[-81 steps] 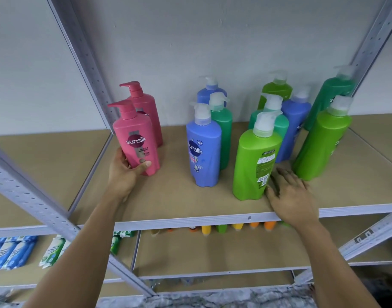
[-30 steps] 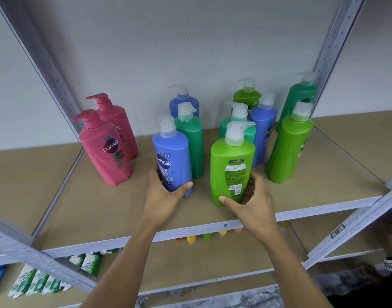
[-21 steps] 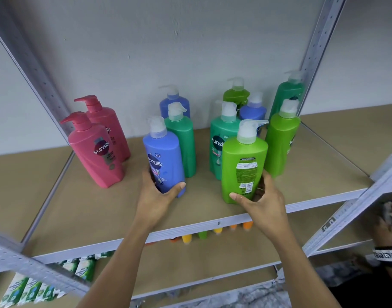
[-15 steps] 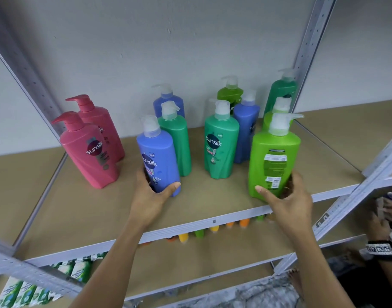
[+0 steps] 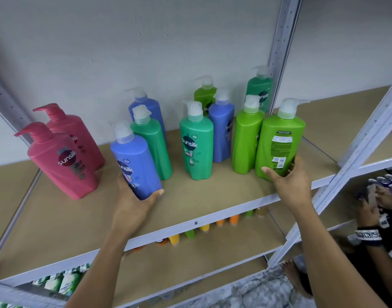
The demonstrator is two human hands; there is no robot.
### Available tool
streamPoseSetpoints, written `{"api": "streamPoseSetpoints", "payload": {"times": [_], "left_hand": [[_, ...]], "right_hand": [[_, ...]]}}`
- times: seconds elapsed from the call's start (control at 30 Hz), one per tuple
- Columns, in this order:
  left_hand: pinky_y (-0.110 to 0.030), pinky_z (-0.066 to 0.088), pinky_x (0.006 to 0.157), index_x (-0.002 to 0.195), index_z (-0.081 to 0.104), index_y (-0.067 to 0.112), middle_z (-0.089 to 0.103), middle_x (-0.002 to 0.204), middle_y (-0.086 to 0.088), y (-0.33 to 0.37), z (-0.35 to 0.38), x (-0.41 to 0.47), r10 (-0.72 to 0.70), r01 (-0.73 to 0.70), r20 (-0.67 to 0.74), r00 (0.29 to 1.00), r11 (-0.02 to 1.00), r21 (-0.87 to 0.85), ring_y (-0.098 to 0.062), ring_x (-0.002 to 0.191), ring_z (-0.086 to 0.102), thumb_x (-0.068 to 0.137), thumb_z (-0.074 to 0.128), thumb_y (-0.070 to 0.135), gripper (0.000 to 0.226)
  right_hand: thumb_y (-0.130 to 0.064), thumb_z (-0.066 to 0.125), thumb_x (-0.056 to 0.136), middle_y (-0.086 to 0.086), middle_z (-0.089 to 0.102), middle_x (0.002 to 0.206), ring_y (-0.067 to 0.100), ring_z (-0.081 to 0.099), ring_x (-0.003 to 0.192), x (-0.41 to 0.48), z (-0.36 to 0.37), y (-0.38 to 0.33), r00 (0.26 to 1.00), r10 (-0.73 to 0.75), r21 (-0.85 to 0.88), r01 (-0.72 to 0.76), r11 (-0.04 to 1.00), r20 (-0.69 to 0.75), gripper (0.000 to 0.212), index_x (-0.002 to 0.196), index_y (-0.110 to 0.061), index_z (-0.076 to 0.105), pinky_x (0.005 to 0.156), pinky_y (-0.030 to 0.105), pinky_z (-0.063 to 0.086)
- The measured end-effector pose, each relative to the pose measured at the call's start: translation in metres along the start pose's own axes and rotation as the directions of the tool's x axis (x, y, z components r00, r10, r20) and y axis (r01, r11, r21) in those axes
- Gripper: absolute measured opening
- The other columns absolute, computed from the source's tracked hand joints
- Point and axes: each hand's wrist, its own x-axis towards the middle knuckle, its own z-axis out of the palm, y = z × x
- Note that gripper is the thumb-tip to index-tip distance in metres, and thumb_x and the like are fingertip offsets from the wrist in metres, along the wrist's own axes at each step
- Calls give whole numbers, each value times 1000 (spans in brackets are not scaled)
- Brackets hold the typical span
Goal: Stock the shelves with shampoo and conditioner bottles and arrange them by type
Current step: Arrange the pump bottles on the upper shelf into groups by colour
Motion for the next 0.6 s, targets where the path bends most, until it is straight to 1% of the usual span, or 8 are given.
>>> {"api": "streamPoseSetpoints", "payload": {"times": [0.07,0.17,0.23,0.3,0.37,0.43,0.5,0.6], "left_hand": [[-11,32,91,148,28,24,45,134,18,2,1,-1,7,-7,-10,1000,1000,2,12,108,44,76,87,30,93],[-14,34,93,148,30,23,47,133,18,6,3,-4,12,-12,-19,1000,1000,-1,14,106,44,77,87,27,91],[-9,36,89,146,31,23,50,133,16,7,4,-5,20,-21,-30,999,1000,-10,11,108,48,77,87,24,88],[-7,37,87,144,33,23,52,132,15,7,4,-6,22,-23,-43,999,999,-23,8,109,50,77,87,22,86],[-14,40,91,143,34,23,53,133,14,8,3,-6,26,-29,-57,998,999,-39,4,111,52,76,88,21,85],[-23,42,97,141,36,23,55,134,13,7,1,-6,26,-31,-89,996,998,-55,0,115,55,76,88,21,84],[-26,45,99,140,39,24,57,135,12,3,-3,-4,21,-30,-131,991,997,-69,-2,118,57,74,89,21,83],[-27,46,98,140,40,30,59,135,15,-2,-8,-2,5,-19,-153,988,996,-91,-2,119,59,72,91,23,85]], "right_hand": [[-27,89,75,-5,62,116,15,58,103,-2,1,2,1000,19,-16,-18,1000,21,67,129,-21,51,82,26,46],[-32,90,74,10,51,131,29,56,116,-12,5,4,996,28,-124,-38,992,-81,84,141,-13,43,97,44,49],[-26,86,78,17,48,125,32,54,109,-30,12,-2,968,-35,-147,-2,989,-248,74,137,-4,47,96,45,47],[-21,82,83,14,52,111,27,55,94,-50,21,-17,925,-158,-116,125,985,-346,53,125,-4,55,88,35,46],[-20,78,87,5,58,100,20,57,85,-63,37,-31,942,-248,-23,250,968,-226,39,121,-11,60,80,34,49],[-23,79,87,-1,63,99,14,62,86,-69,63,-43,959,-282,104,277,955,37,42,125,-17,61,79,37,54],[-27,80,86,-5,66,110,8,65,94,-75,91,-55,920,-295,160,261,952,258,53,133,-21,57,86,37,55],[-32,80,85,-4,64,130,7,63,110,-82,130,-76,846,-309,174,258,950,435,67,145,-22,49,99,37,51]]}}
